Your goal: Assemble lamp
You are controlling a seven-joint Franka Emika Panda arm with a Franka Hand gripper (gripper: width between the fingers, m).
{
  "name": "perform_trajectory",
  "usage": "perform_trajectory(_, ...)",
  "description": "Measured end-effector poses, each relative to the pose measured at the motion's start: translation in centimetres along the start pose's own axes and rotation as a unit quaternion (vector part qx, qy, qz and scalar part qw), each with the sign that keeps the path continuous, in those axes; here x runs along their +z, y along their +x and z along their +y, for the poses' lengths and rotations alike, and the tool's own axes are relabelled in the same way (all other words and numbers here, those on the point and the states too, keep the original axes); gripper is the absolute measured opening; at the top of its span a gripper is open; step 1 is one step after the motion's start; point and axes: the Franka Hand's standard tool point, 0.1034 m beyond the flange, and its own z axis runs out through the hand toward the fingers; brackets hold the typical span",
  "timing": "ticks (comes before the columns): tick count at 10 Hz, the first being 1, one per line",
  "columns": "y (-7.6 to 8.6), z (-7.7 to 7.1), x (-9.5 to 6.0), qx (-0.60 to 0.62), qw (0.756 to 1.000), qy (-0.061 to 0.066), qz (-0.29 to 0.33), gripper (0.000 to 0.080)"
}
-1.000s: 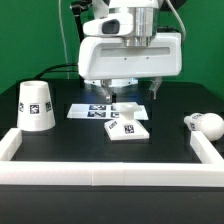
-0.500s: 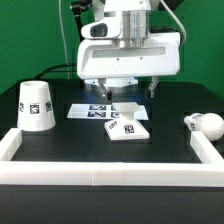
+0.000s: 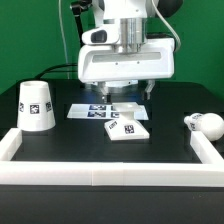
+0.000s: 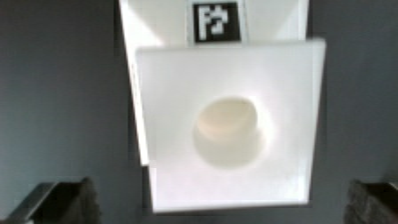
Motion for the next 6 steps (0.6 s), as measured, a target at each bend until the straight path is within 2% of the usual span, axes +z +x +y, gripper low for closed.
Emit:
perform_trajectory(3, -0.7, -0.6, 0.9, -0.005, 1.000, 0.001, -0.003, 0.0699)
perform_trajectory(6, -1.3, -0.4, 1.9, -0.009, 1.000, 0.002, -0.013, 0.0699)
